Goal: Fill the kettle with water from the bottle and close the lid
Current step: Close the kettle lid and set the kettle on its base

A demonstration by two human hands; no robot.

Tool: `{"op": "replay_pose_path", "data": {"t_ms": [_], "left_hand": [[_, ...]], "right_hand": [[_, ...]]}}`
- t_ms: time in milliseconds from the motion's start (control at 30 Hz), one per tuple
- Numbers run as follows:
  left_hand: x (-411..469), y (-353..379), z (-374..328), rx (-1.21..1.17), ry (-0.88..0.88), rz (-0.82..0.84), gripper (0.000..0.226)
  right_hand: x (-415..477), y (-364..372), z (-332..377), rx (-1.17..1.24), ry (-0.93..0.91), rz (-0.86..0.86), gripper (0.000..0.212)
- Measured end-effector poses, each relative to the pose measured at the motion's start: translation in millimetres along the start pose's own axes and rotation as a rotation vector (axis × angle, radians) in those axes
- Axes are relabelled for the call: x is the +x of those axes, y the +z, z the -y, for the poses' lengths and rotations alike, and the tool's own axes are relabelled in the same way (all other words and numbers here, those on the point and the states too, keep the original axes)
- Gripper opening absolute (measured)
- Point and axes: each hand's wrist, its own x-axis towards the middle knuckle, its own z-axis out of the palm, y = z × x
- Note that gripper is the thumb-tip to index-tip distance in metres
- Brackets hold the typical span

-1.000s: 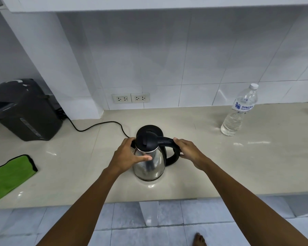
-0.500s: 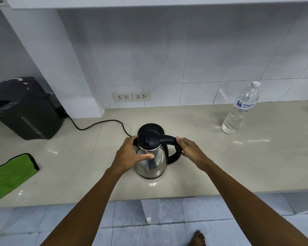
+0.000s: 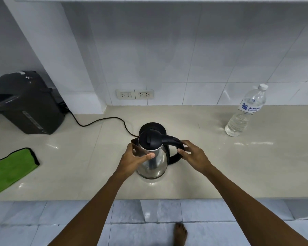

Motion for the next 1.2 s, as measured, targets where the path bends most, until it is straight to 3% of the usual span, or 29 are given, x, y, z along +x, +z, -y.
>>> {"op": "replay_pose_path", "data": {"t_ms": [500,800,1067,1200], "left_hand": [[52.7,-5.4,-85.9,-0.032,0.129,-0.092,0.109],[125.5,-8.7,-99.8,-0.021,0.073,-0.139,0.076],[156.0,-5.2,-83.0,-0.041,0.031,-0.141,0.102],[162.7,-3.7,-79.2,-0.039,0.027,-0.131,0.102]], "right_hand": [[65.9,-50.2,53.8,-0.037,-0.092,-0.088,0.034],[143.0,-60.0,59.4,-0.061,-0.103,-0.060,0.035],[175.2,-50.9,36.9,-0.043,-0.080,-0.014,0.033],[181.9,-47.6,31.9,-0.046,-0.068,-0.008,0.034]]}}
